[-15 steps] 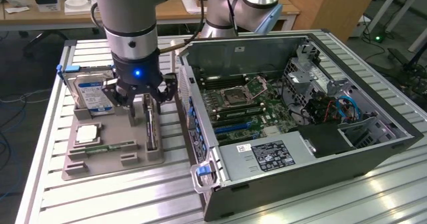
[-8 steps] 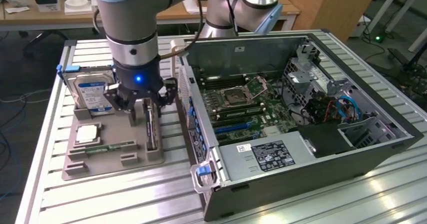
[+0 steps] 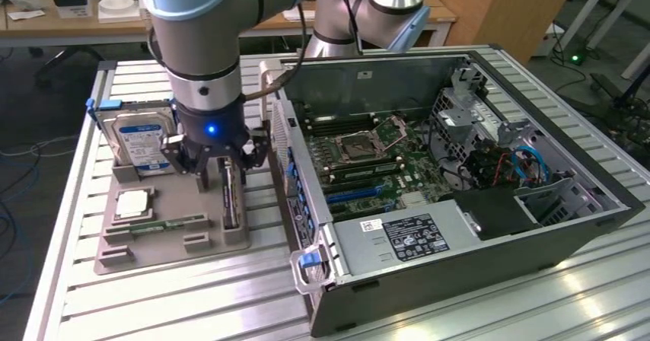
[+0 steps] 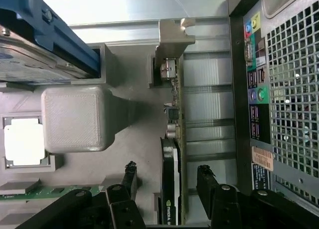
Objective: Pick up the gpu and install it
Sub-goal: 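Pick up the gpu and move the gpu toward the slot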
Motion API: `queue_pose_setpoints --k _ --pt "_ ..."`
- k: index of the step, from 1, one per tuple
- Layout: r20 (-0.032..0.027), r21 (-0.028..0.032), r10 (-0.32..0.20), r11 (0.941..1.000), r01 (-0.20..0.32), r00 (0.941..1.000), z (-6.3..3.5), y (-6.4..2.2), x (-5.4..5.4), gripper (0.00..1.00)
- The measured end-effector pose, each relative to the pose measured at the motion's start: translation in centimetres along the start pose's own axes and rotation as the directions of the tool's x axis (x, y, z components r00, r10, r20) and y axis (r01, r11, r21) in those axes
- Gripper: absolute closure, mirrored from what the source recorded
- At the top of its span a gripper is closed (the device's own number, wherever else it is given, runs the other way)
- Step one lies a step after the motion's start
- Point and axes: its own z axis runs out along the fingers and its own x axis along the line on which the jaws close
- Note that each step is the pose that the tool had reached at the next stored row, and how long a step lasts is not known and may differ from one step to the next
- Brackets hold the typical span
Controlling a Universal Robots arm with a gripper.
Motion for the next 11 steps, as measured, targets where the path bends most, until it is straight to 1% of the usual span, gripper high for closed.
queue_pose_setpoints --k 9,11 --pt "0.0003 0.0 0.005 1.0 -0.005 1.0 1.63 -0.09 0.0 0.4" --pt "0.0004 0.0 0.005 1.0 -0.005 1.0 2.17 -0.12 -0.1 0.4"
